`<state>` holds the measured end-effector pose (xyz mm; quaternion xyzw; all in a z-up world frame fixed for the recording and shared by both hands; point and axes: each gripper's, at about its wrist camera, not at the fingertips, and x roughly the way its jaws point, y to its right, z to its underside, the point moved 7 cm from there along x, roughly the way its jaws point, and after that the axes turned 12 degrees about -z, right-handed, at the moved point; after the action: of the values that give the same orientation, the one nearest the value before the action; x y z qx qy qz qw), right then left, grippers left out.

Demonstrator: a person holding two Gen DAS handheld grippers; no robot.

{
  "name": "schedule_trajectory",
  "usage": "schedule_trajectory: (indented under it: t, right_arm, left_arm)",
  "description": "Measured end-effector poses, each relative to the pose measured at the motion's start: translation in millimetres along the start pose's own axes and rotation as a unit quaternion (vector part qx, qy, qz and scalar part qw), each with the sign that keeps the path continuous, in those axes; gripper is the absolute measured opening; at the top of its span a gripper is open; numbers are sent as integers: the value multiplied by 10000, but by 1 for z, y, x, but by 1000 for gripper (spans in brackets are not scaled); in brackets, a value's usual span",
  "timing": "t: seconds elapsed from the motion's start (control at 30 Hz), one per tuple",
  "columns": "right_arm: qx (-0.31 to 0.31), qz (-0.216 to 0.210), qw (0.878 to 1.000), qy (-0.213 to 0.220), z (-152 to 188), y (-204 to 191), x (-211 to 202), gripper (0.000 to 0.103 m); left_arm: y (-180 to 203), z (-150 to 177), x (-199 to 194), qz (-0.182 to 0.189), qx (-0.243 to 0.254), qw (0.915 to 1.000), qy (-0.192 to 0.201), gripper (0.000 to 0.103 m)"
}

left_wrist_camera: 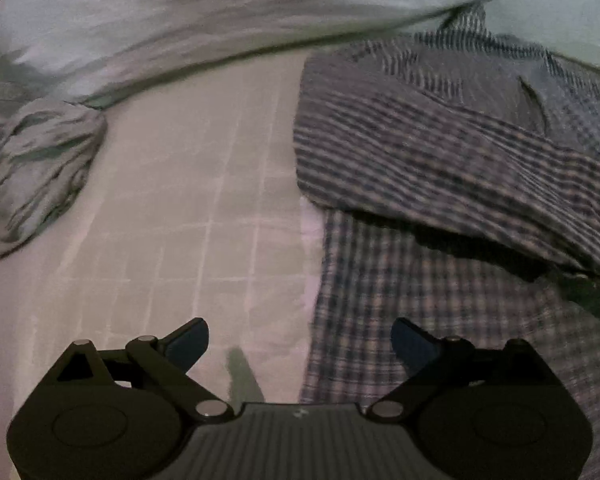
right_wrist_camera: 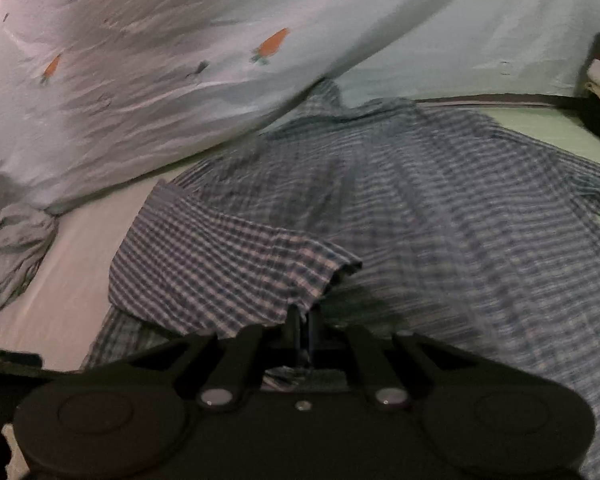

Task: Fold clothes

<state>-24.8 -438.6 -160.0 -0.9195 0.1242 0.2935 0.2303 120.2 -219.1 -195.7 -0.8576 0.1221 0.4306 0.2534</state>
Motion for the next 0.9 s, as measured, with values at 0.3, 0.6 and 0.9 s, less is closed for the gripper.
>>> schedule_trajectory:
  t: [0.3,0.6,0.9]
  right_arm:
    - [102,-61,9999,78,-29,81,-20,4]
    - [-164,-82,9998,104,-56,157,-28,4]
    - [638,1371,9860,698,-102,290,-52,8]
  left_arm:
    - [77,5,-45,392,-51,9991,148,97]
    - [126,17,-42,327,-750,9950,-574,97]
    - [118,30,-38,-71,-1283,9869,-975,97]
